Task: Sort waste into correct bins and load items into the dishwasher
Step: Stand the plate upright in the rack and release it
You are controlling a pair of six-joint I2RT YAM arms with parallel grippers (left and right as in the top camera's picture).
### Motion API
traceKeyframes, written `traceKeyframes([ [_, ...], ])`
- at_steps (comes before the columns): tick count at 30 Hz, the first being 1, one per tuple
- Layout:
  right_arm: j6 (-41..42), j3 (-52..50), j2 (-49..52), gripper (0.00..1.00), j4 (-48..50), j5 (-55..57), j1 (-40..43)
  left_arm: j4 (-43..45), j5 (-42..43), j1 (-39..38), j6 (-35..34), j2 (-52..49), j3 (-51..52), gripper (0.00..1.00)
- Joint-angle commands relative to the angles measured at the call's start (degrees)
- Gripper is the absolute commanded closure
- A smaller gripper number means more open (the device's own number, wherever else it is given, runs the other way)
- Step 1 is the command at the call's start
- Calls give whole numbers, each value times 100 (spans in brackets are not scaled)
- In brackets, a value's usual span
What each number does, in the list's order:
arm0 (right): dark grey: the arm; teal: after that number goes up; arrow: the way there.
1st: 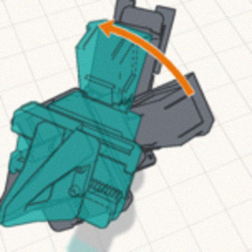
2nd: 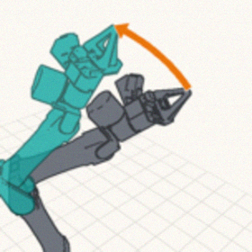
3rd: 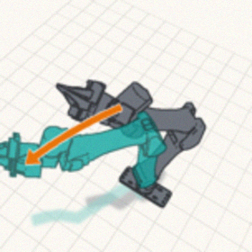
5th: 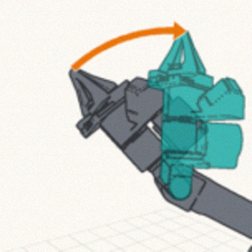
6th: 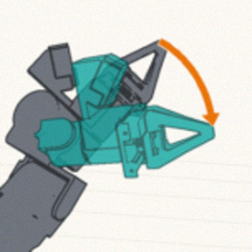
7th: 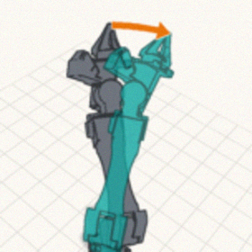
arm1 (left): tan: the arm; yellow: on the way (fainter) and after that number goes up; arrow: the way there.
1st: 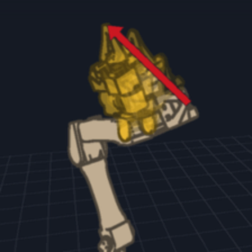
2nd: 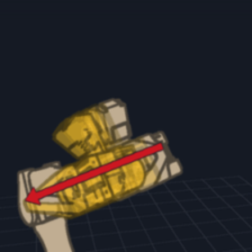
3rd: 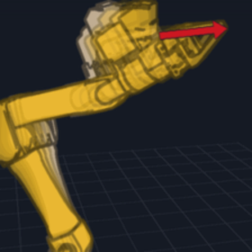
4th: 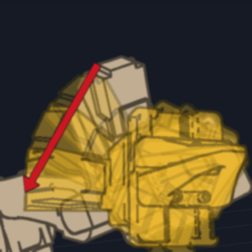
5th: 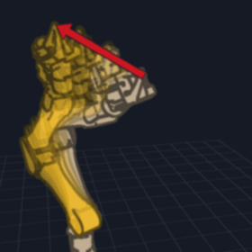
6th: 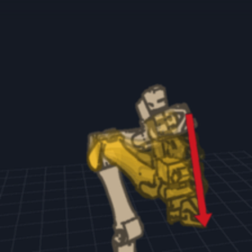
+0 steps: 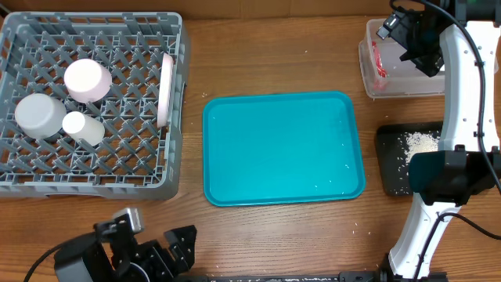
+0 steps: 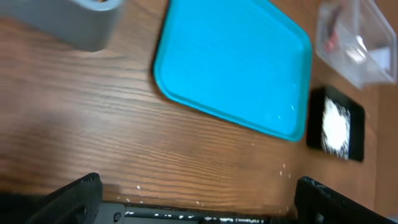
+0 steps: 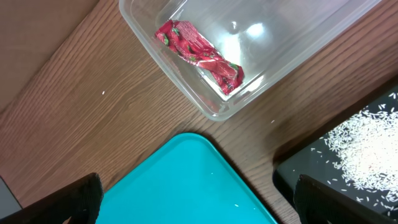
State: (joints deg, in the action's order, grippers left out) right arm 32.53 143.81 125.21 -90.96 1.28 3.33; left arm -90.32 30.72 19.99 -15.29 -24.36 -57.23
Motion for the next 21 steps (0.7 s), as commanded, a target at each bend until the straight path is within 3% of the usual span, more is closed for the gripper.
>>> traceKeyframes([
  [1,-66,131,-131,0,28,-31,-4,9,-439,-9,-570,52,79,0],
  [8,-66,131,-131,0,28,-31,-4,46,-1257,-9,-544,52,90,0],
  [12,-66,131,-131,0,28,-31,-4,391,-1259,-289,-125,90,125,0],
  [16,-66,131,-131,0,28,-31,-4,1539,-942,-820,177,393,553,0],
  [21,-66,131,-131,0,28,-31,-4,3585,-960,-1593,181,955,1910,0],
])
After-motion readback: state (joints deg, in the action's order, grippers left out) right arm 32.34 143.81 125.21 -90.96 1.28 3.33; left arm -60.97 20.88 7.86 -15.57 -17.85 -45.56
